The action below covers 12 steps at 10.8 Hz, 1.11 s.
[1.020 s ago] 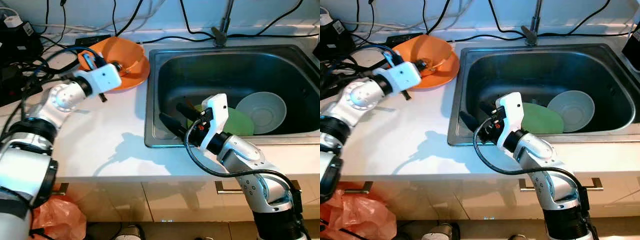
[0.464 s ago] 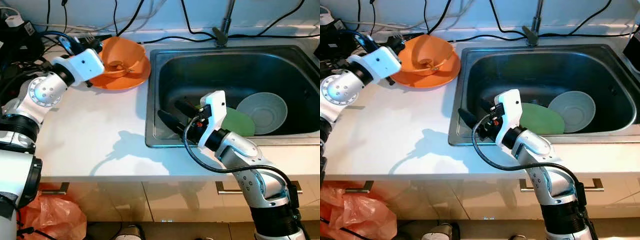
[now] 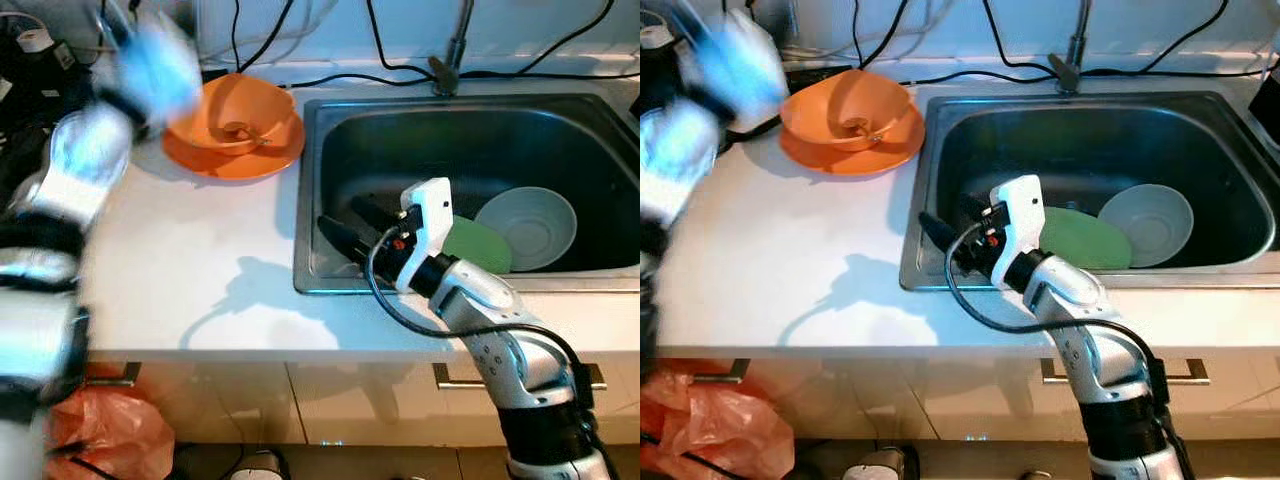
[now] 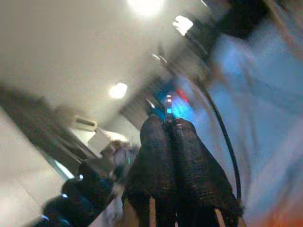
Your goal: Kitchen organization
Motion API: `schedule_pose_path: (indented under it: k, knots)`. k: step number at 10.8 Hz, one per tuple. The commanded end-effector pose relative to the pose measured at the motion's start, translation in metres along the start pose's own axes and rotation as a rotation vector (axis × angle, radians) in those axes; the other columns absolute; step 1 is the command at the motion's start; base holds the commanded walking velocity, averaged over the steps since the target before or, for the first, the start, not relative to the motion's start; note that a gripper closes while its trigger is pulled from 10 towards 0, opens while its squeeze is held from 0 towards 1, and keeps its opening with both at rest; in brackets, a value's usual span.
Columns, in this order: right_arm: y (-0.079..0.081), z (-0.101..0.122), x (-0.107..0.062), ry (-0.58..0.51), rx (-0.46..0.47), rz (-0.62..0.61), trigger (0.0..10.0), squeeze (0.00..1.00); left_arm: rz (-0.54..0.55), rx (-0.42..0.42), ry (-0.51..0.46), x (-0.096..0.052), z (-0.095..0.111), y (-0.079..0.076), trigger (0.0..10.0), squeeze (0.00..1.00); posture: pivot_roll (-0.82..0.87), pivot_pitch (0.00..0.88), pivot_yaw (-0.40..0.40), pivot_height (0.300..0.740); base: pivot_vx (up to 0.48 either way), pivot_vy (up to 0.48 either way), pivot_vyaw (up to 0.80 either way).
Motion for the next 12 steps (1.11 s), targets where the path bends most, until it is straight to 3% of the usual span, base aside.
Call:
schedule_pose_path:
  k: [1,2,3,4,5,6,7,8,11,12]
  knots:
    - [-0.005,0.007,0.001,-0.030,-0.009,-0.021,10.0,0.00,0.149,-0.226,-0.026,0.015,0.012,0.027,0.0,0.00,0.07,0.066,0.052,0.740,0.000,0.000,0.00]
    - [-0.007,0.008,0.003,-0.033,-0.010,-0.031,10.0,0.00,0.200,-0.372,-0.041,0.021,0.017,0.033,0.0,0.00,0.08,0.062,0.050,0.740,0.000,0.000,0.00]
    - [-0.009,0.010,0.005,-0.046,-0.006,-0.044,10.0,0.00,0.242,-0.675,-0.037,0.031,0.020,0.031,0.0,0.00,0.08,0.062,0.050,0.740,0.000,0.000,0.00]
    - [-0.012,0.015,0.008,-0.077,-0.006,-0.072,10.0,0.00,0.211,-0.935,-0.014,0.033,0.019,0.008,0.0,0.00,0.08,0.058,0.051,0.740,0.000,0.000,0.00]
    - [-0.021,0.023,0.011,-0.130,0.008,-0.134,10.0,0.00,0.125,-1.179,0.024,0.027,0.020,-0.029,0.0,0.00,0.08,0.057,0.052,0.740,0.000,0.000,0.00]
    - [-0.037,0.034,0.010,-0.203,0.033,-0.242,10.0,0.00,0.106,-1.475,0.113,0.013,0.014,-0.063,0.0,0.00,0.08,0.057,0.052,0.740,0.000,0.000,0.00]
    - [-0.056,0.036,0.008,-0.227,0.090,-0.356,10.0,0.00,0.062,-1.766,0.111,0.003,0.022,-0.081,0.0,0.00,0.08,0.057,0.052,0.740,0.000,0.000,0.00]
    - [-0.061,0.041,0.008,-0.264,0.151,-0.371,10.0,0.00,-0.002,-1.853,0.121,-0.006,0.026,-0.095,0.0,0.00,0.08,0.062,0.044,0.740,0.000,0.000,0.00]
    - [-0.062,0.050,0.015,-0.323,0.243,-0.367,10.0,0.00,0.021,-2.013,0.183,-0.028,0.025,-0.101,0.0,0.00,0.08,0.073,0.037,0.740,0.000,0.000,0.00]
    - [-0.061,0.051,0.018,-0.330,0.256,-0.364,10.0,1.00,0.006,-2.020,0.201,-0.031,0.028,-0.104,0.0,0.00,0.08,0.073,0.037,0.740,0.000,0.000,0.00]
Point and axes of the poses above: a point about 5 cm out from each wrist's last joint towards the gripper, its own x axis pointing out of the wrist towards the gripper, its own z axis along the axis of the wrist's last joint, y = z × x, the point moved 4 cm from there along x, pointing out of the wrist towards the gripper, and after that the axes turned 9 degrees about x, right-handed, at the moved point
